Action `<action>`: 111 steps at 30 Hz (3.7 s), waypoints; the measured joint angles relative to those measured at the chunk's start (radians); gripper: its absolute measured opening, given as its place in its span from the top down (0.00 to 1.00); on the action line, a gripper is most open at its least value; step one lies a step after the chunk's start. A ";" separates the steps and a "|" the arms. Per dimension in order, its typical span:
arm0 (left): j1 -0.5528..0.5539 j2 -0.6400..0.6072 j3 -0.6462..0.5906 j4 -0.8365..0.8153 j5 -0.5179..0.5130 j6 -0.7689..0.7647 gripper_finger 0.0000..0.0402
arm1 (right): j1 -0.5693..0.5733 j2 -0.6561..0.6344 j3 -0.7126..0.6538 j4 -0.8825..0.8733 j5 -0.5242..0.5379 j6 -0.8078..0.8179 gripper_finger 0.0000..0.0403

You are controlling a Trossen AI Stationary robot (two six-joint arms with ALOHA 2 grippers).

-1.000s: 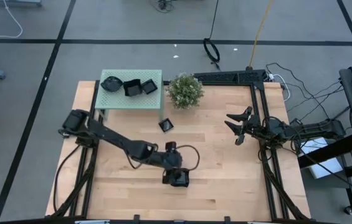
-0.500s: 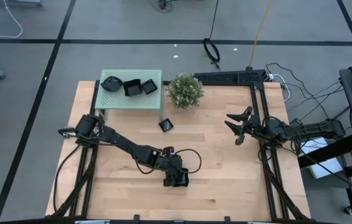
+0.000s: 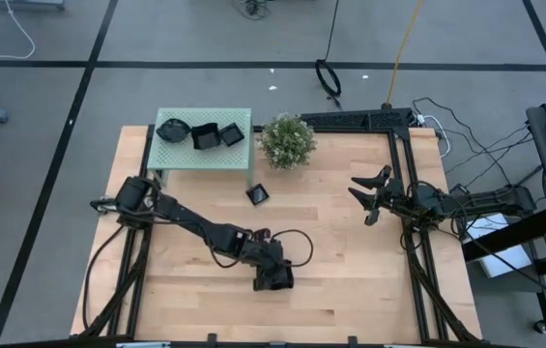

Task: Pick & Place Mini shaped plates
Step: Stack the distorted square plate on top of the distorted square plate on the shelf, then stack the square plate on top of the square plate on the shelf

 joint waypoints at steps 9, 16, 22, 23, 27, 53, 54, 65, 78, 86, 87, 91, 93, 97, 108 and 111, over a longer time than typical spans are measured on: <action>0.112 -0.149 0.000 0.038 -0.003 -0.047 0.97 | 0.000 0.000 0.000 0.001 0.000 0.000 0.64; 0.273 -0.344 0.000 0.070 -0.162 -0.077 0.99 | 0.000 0.000 0.000 0.001 0.000 0.000 0.64; 0.414 -0.497 0.000 0.019 -0.410 -0.135 0.98 | 0.000 0.001 0.000 0.000 0.000 0.000 0.64; 0.437 -0.515 0.000 -0.003 -0.445 -0.145 0.99 | 0.000 0.001 0.000 0.000 0.000 0.000 0.64; 0.521 -0.578 0.000 -0.105 -0.554 -0.218 0.98 | 0.000 0.001 0.000 0.002 0.000 0.000 0.64; 0.684 -0.792 0.000 -0.879 -0.740 -0.806 0.98 | 0.000 0.001 0.000 0.002 0.000 0.000 0.64; 0.687 -0.789 0.000 -0.878 -0.745 -0.811 0.98 | 0.000 0.001 0.000 0.002 0.000 0.000 0.64; 0.698 -0.727 0.000 -0.883 -0.726 -0.815 0.93 | 0.000 0.001 0.000 0.002 0.000 0.000 0.64; 0.699 -0.723 0.000 -0.885 -0.708 -0.835 0.87 | 0.000 0.001 0.000 0.002 0.000 0.000 0.64; 0.699 -0.773 -0.001 -0.781 -0.706 -0.692 0.68 | 0.000 0.001 0.000 0.002 0.000 0.000 0.64; 0.697 -0.782 -0.001 -0.753 -0.704 -0.648 0.67 | 0.000 0.001 0.000 0.002 0.000 0.000 0.64; 0.684 -0.821 -0.001 -0.644 -0.690 -0.472 0.62 | 0.000 0.001 0.000 0.002 0.000 0.000 0.64; 0.672 -0.833 -0.001 -0.598 -0.681 -0.396 0.62 | 0.000 0.001 0.000 0.002 0.000 0.000 0.64; 0.639 -0.839 -0.001 -0.532 -0.624 -0.208 0.62 | 0.000 0.001 0.000 0.002 0.000 0.000 0.64; 0.541 -0.719 0.000 -0.351 -0.419 0.062 0.62 | 0.000 0.001 0.000 0.002 0.000 0.000 0.64; 0.510 -0.648 0.000 -0.271 -0.419 0.104 0.62 | 0.000 0.001 0.000 0.000 0.000 0.000 0.64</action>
